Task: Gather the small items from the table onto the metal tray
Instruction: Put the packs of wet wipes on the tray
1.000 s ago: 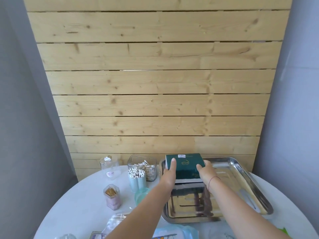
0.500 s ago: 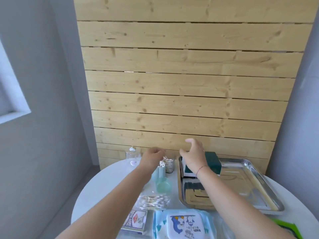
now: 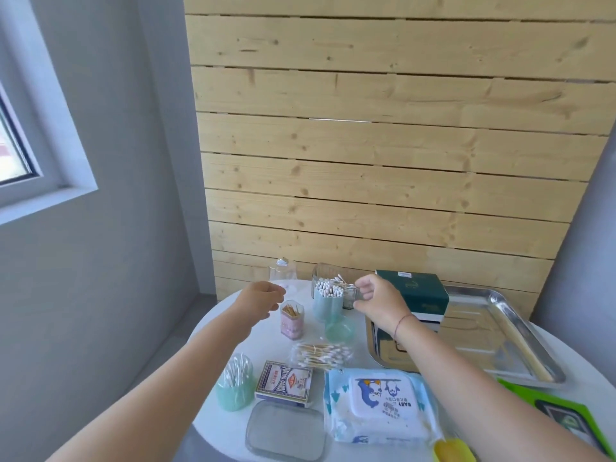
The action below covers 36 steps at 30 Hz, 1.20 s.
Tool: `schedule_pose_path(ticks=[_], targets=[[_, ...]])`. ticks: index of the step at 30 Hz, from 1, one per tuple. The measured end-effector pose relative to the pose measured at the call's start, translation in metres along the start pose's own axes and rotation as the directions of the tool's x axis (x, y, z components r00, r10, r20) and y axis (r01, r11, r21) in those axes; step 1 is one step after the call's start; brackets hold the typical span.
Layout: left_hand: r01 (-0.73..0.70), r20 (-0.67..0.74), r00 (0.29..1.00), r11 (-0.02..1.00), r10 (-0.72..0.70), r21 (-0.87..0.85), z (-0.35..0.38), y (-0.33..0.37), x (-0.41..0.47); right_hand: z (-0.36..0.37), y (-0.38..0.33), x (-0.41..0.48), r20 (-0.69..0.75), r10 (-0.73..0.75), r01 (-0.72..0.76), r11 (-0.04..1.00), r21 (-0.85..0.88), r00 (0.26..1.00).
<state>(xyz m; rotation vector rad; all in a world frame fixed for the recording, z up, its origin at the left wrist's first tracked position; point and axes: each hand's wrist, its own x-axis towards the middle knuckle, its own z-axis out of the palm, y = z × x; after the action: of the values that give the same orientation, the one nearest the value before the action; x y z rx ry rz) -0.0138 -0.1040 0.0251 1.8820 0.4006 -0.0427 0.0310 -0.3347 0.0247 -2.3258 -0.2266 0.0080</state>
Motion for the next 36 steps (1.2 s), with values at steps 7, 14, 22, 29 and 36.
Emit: schedule_pose_path(ticks=[7, 14, 22, 29, 36], targets=[[-0.064, 0.017, 0.998, 0.985, 0.062, 0.158, 0.006, -0.005, 0.004, 0.001, -0.004, -0.011, 0.295, -0.035, 0.047, 0.998, -0.035, 0.955], [-0.518, 0.456, 0.843, 0.654, 0.284, 0.551, 0.039, -0.006, -0.06, -0.008, 0.01, -0.075, 0.693, 0.132, 0.422, 0.708, -0.566, 0.709], [-0.673, 0.626, 0.737, 0.366, 0.255, 0.643, 0.107, -0.042, -0.091, 0.007, 0.049, -0.107, 0.543, 0.044, 0.418, 0.586, -0.694, 0.839], [-0.573, 0.508, 0.809, 0.207, 0.296, 0.793, 0.132, -0.048, -0.093, 0.009, 0.062, -0.111, 0.433, -0.119, 0.406, 0.626, -0.666, 0.893], [-0.583, 0.447, 0.772, 0.225, 0.452, 0.78, 0.124, -0.033, -0.098, -0.002, 0.059, -0.115, 0.317, -0.271, 0.413, 0.69, -0.595, 0.909]])
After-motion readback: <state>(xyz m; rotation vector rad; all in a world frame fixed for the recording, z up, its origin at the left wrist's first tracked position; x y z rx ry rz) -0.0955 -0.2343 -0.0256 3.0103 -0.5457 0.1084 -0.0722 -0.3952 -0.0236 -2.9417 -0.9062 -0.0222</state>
